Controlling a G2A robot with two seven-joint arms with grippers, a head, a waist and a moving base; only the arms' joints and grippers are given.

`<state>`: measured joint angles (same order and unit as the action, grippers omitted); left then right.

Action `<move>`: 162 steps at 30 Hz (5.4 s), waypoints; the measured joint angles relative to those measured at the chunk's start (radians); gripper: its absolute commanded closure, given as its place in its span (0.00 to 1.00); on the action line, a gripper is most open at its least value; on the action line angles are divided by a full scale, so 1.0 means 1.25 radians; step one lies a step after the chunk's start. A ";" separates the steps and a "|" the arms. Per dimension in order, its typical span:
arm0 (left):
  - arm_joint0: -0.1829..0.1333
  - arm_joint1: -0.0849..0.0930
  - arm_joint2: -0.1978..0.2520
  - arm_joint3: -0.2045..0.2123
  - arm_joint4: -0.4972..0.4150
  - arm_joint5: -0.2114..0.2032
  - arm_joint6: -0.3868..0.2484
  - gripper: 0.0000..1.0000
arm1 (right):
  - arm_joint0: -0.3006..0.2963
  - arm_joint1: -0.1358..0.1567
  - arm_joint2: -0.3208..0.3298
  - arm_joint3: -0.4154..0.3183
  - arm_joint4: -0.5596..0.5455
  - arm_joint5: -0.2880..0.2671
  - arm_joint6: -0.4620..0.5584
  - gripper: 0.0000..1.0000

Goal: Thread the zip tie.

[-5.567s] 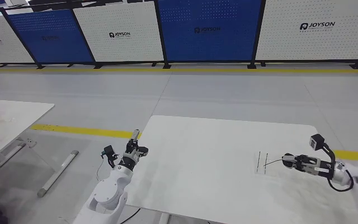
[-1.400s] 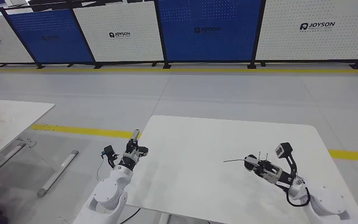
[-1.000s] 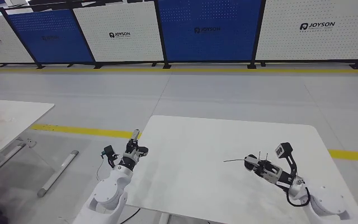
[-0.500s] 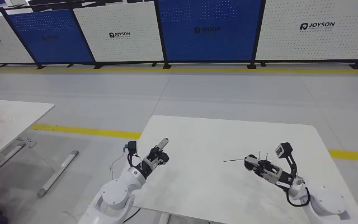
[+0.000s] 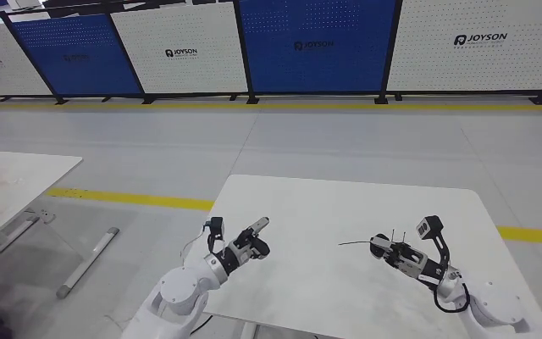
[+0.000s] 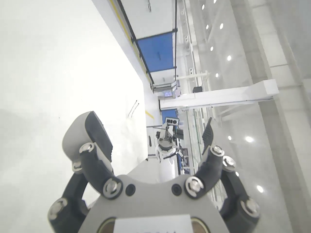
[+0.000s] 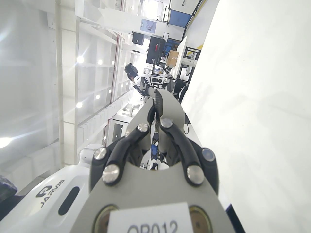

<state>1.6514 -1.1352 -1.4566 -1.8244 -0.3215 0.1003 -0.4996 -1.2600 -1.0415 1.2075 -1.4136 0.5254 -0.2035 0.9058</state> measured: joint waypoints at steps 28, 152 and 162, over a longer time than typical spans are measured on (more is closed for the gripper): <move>-0.115 -0.009 0.118 0.118 -0.057 0.031 -0.129 0.00 | 0.004 -0.025 -0.055 -0.001 0.067 -0.036 -0.076 1.00; -0.232 -0.096 0.408 0.200 0.086 -0.287 0.306 0.83 | 0.007 -0.041 -0.094 -0.020 0.013 0.007 -0.120 1.00; -0.219 -0.093 0.402 0.191 0.114 -0.286 0.284 0.89 | 0.007 -0.041 -0.094 -0.020 0.013 0.007 -0.120 1.00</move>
<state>1.3777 -1.2518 -0.9544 -1.5856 -0.1796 -0.2574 -0.1451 -1.2507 -1.0928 1.0905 -1.4389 0.5421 -0.1945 0.7553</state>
